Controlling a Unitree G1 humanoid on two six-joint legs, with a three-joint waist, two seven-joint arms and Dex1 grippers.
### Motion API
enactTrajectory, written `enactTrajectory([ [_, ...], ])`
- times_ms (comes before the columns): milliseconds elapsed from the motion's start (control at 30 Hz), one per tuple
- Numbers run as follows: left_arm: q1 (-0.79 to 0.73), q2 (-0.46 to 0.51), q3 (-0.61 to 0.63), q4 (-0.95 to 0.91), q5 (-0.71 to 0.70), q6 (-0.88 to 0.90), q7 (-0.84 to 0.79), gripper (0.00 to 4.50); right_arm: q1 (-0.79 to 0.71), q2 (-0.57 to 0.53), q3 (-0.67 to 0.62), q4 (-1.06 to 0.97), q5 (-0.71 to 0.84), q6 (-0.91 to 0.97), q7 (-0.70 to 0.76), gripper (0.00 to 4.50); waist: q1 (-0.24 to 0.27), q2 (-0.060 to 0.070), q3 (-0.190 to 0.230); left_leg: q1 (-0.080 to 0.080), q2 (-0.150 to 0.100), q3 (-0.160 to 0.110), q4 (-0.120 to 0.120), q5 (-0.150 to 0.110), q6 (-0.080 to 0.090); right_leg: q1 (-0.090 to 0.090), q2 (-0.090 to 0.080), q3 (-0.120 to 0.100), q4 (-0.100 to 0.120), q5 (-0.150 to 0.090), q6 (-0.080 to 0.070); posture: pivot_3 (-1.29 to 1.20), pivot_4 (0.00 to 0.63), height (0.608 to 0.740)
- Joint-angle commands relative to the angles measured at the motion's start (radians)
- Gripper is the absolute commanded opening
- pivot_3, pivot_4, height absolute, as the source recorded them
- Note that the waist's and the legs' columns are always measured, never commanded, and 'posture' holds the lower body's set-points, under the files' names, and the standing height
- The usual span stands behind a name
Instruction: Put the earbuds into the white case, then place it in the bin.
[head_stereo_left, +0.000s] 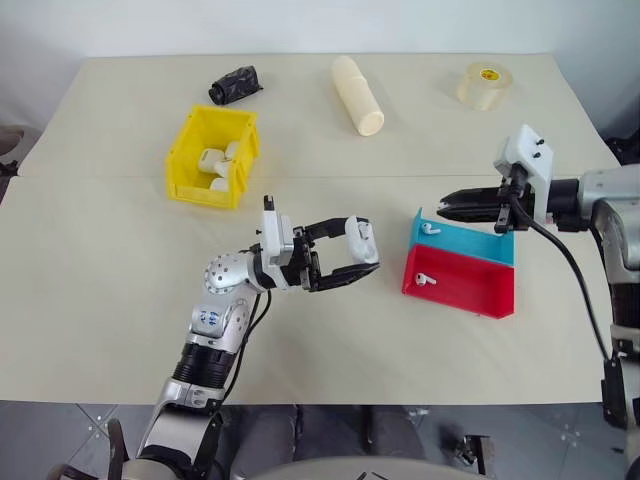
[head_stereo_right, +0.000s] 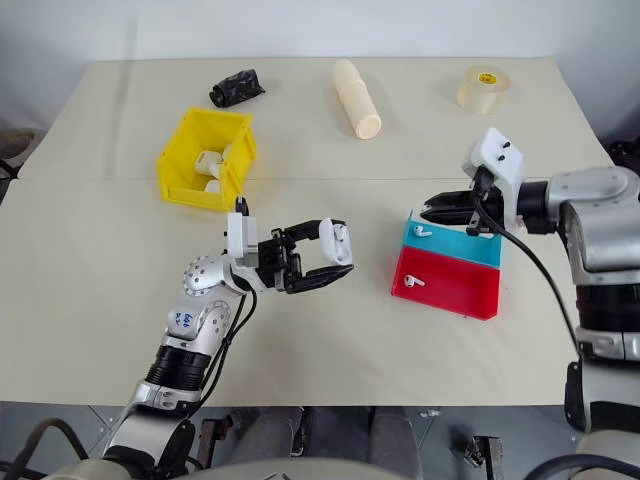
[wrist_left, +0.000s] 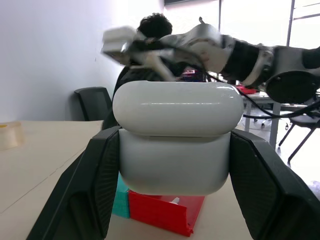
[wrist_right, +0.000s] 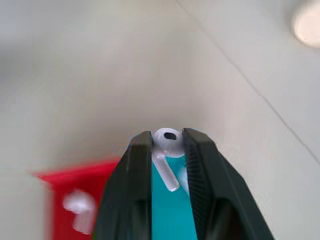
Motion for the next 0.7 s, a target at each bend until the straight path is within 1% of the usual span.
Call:
enactTrajectory([
  [33, -0.023, -0.01, 0.013, 0.009, -0.011, -0.016, -0.003, 2.81, 0.083, 0.137, -0.192, -0.215, 0.281, 0.181, -0.128, 0.73, 0.0, 0.0, 0.0, 0.0, 0.0, 0.0, 0.0, 0.0, 0.0, 0.0, 0.0, 0.0, 0.0, 0.0, 0.0, 0.0, 0.15, 0.74],
  [67, -0.025, -0.011, 0.015, 0.012, -0.012, -0.015, -0.003, 2.81, 0.099, 0.168, -0.217, -0.252, 0.328, 0.226, -0.172, 0.73, 0.0, 0.0, 0.0, 0.0, 0.001, 0.0, 0.0, 0.0, 0.0, 0.0, 0.0, 0.0, 0.001, 0.0, 0.0, 0.0, 0.15, 0.74],
  [167, -0.041, -0.022, 0.015, 0.027, -0.006, -0.007, 0.01, 2.81, 0.172, 0.323, -0.296, -0.372, 0.542, 0.345, -0.337, 0.73, 0.001, 0.0, 0.0, 0.0, 0.0, -0.001, 0.001, 0.0, 0.0, 0.0, 0.0, 0.0, 0.003, 0.0, 0.0, 0.0, 0.15, 0.74],
  [333, -0.054, -0.03, 0.013, 0.023, -0.015, 0.029, 0.016, 2.81, 0.252, 0.46, -0.32, -0.462, 0.74, 0.369, -0.531, 0.73, 0.0, 0.0, 0.0, 0.0, -0.001, -0.002, 0.003, 0.0, 0.0, 0.001, -0.001, 0.0, 0.004, 0.0, -0.001, 0.0, 0.15, 0.74],
  [467, -0.064, -0.031, 0.013, 0.019, -0.018, 0.054, 0.018, 2.81, 0.31, 0.495, -0.284, -0.494, 0.809, 0.329, -0.604, 0.73, -0.001, 0.0, 0.0, 0.0, -0.001, -0.002, 0.002, 0.0, 0.0, 0.0, 0.0, 0.0, 0.005, 0.0, -0.001, 0.0, 0.15, 0.74],
  [567, -0.078, -0.043, 0.017, 0.014, -0.025, 0.078, 0.029, 2.81, 0.347, 0.529, -0.246, -0.507, 0.812, 0.273, -0.64, 0.73, -0.002, 0.0, 0.0, 0.0, -0.001, -0.002, 0.002, 0.0, 0.0, 0.0, 0.0, 0.0, 0.005, 0.0, 0.0, 0.0, 0.15, 0.74],
  [700, -0.089, -0.052, 0.025, 0.01, -0.03, 0.096, 0.036, 2.81, 0.384, 0.533, -0.204, -0.512, 0.797, 0.209, -0.653, 0.73, -0.004, 0.001, 0.0, 0.0, -0.002, -0.002, 0.002, 0.0, 0.0, 0.0, 0.0, 0.0, 0.005, 0.0, 0.0, 0.0, 0.15, 0.74],
])
